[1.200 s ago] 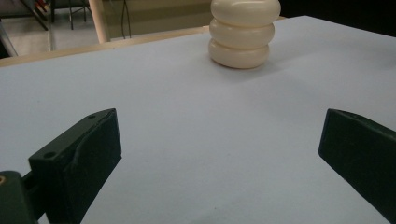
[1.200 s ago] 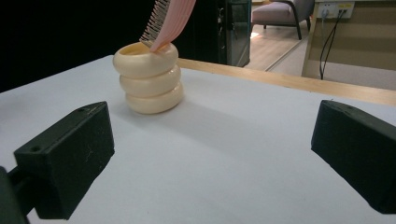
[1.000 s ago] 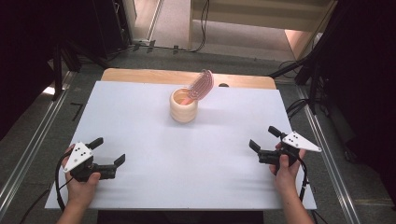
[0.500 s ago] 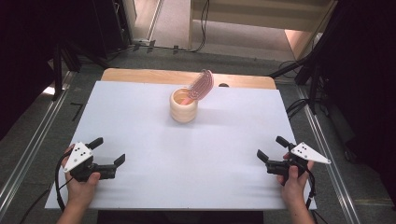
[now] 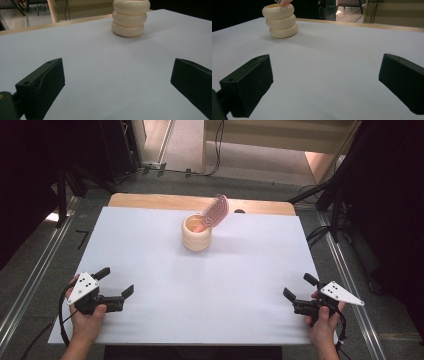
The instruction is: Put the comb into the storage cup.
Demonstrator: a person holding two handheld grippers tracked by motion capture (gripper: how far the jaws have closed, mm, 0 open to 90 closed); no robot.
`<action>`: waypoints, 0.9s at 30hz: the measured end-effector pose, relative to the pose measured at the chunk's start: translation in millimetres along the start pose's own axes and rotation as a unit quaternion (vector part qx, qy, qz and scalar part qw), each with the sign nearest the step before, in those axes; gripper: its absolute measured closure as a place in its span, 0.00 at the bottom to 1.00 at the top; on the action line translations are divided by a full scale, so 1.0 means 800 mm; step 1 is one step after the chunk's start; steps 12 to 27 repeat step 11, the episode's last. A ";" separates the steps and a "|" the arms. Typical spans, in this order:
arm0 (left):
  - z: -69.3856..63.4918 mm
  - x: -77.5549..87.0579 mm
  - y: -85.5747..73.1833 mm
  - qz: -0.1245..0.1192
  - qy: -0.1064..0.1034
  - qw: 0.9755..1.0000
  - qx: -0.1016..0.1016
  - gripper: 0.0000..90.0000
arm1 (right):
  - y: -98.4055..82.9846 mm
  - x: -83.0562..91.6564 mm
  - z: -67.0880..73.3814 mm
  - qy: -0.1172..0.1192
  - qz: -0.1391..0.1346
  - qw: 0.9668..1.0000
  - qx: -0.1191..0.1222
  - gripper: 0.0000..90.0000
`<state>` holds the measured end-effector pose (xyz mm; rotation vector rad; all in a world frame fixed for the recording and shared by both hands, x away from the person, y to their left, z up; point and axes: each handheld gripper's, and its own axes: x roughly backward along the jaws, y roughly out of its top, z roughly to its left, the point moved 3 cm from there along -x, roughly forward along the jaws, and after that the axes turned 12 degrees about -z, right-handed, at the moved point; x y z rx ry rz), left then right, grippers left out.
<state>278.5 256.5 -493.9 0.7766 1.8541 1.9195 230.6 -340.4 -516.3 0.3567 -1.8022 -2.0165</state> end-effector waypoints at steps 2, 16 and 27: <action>0.000 0.001 0.000 -0.001 -0.003 1.000 -0.003 0.00 | -0.002 0.003 -0.002 -0.007 0.001 1.000 0.006 0.00; 0.003 -0.001 -0.002 0.006 0.003 1.000 0.008 0.00 | -0.008 0.000 -0.010 -0.030 -0.006 0.999 -0.023 0.00; 0.003 -0.001 -0.002 0.006 0.003 1.000 0.008 0.00 | -0.008 0.000 -0.010 -0.030 -0.006 0.999 -0.023 0.00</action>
